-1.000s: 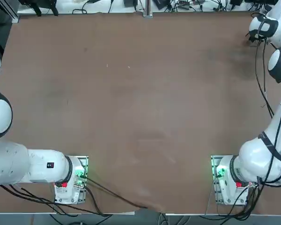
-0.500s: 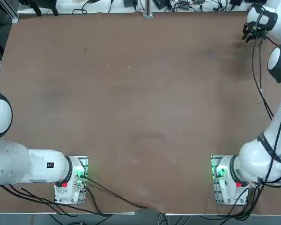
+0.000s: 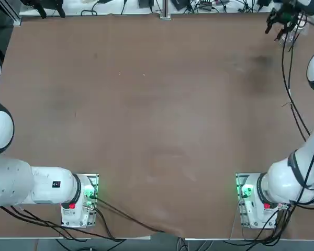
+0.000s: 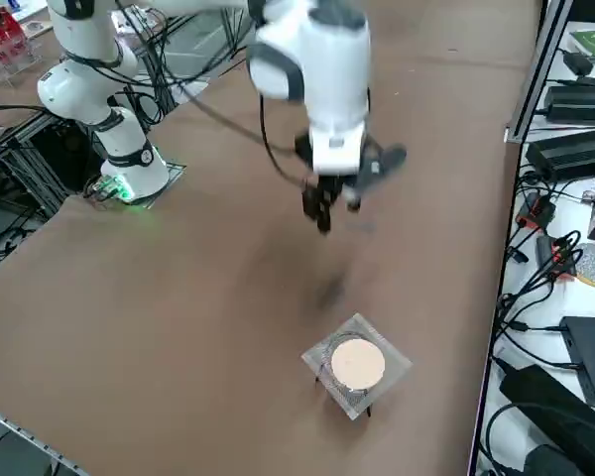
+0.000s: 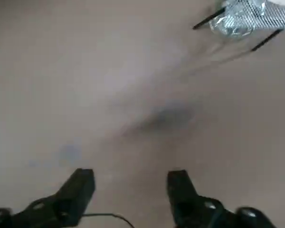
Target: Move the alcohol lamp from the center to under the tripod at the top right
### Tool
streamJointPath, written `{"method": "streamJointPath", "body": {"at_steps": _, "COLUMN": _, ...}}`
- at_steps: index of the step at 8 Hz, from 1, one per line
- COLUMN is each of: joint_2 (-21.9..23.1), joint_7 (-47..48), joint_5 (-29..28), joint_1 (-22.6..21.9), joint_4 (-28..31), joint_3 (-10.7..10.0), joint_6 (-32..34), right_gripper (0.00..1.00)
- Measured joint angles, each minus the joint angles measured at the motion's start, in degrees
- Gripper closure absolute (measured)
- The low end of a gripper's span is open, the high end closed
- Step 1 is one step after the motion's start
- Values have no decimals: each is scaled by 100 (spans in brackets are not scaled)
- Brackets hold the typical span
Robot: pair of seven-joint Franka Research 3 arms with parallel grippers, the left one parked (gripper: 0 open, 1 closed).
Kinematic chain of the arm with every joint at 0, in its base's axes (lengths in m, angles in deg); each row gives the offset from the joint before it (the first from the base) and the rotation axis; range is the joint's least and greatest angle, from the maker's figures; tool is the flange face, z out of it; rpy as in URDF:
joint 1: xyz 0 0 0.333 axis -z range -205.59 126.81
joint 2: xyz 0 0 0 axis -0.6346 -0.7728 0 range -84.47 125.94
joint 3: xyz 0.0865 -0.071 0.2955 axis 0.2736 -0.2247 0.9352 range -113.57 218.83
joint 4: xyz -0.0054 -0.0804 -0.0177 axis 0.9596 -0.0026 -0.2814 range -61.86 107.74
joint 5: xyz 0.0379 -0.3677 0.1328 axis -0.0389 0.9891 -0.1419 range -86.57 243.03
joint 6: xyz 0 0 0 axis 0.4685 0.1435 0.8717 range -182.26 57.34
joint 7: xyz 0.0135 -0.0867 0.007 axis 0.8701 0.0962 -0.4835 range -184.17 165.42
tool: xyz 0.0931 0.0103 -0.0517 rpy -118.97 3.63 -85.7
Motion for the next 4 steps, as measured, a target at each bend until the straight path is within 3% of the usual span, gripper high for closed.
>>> {"method": "streamJointPath", "body": {"at_steps": 4, "joint_2": 1410, "joint_7": -220, "joint_5": 0, "joint_1": -414, "joint_4": 6, "joint_3": 151, "joint_6": 1329, "right_gripper": 0}}
